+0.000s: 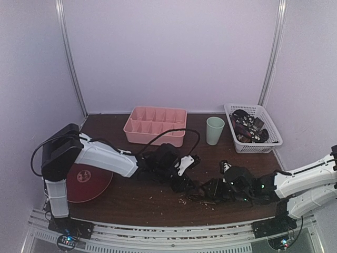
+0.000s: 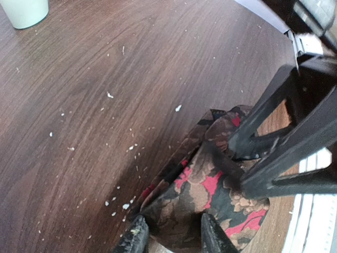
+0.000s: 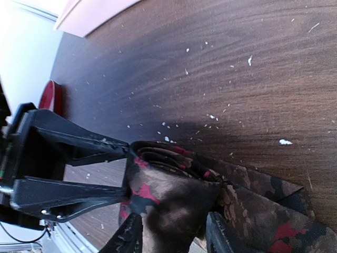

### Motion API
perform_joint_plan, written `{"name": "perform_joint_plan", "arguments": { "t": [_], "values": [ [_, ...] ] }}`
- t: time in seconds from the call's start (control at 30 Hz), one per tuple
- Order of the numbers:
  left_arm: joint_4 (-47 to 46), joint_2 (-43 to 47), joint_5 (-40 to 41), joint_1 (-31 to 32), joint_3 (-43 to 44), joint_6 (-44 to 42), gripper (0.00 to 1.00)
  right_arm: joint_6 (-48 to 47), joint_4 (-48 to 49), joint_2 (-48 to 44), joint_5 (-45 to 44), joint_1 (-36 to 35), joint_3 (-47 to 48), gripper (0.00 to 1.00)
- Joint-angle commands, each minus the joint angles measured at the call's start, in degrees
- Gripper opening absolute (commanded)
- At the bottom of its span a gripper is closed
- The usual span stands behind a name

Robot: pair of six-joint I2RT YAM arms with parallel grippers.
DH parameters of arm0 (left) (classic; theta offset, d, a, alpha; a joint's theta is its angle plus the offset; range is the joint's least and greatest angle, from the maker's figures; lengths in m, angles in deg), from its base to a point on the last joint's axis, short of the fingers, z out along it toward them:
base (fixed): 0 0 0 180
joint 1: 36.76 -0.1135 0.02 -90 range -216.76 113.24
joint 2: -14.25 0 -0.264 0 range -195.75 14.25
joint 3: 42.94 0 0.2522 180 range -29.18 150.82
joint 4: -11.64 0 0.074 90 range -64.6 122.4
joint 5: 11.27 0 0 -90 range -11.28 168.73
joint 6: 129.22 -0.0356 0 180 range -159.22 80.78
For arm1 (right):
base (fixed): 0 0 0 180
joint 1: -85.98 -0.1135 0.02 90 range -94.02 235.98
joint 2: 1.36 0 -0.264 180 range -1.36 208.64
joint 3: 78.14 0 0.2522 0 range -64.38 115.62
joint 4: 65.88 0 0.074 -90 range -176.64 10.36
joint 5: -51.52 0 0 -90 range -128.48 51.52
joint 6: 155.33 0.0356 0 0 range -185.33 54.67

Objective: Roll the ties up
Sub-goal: Roll the tie at the center of the board.

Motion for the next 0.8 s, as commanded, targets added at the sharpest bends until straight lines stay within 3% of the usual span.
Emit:
{"name": "perform_joint_plan", "arguments": {
  "t": [0.0, 0.27, 0.57, 0.77],
  "values": [
    [-1.16, 2.16, 1.98, 0.39, -1.41, 0.48, 0.35, 0.57, -0.95, 4.33, -2.49, -0.90, 2.94, 0.40],
    [0.71, 5.18, 5.13, -0.18, -2.20, 0.33, 0.38, -1.61, 3.43, 7.22, -3.02, -0.54, 1.90, 0.29],
    [-7.66, 8.82, -1.30, -6.87, -11.72, 6.81, 0.39, -3.16, 5.59, 9.41, -2.03, 0.59, 0.02, 0.29],
    [-7.84, 6.03, -0.54, -7.70, -11.75, 6.60, 0.36, -4.40, 7.04, 9.36, -1.87, 1.87, -1.31, 0.29]
  ]
}}
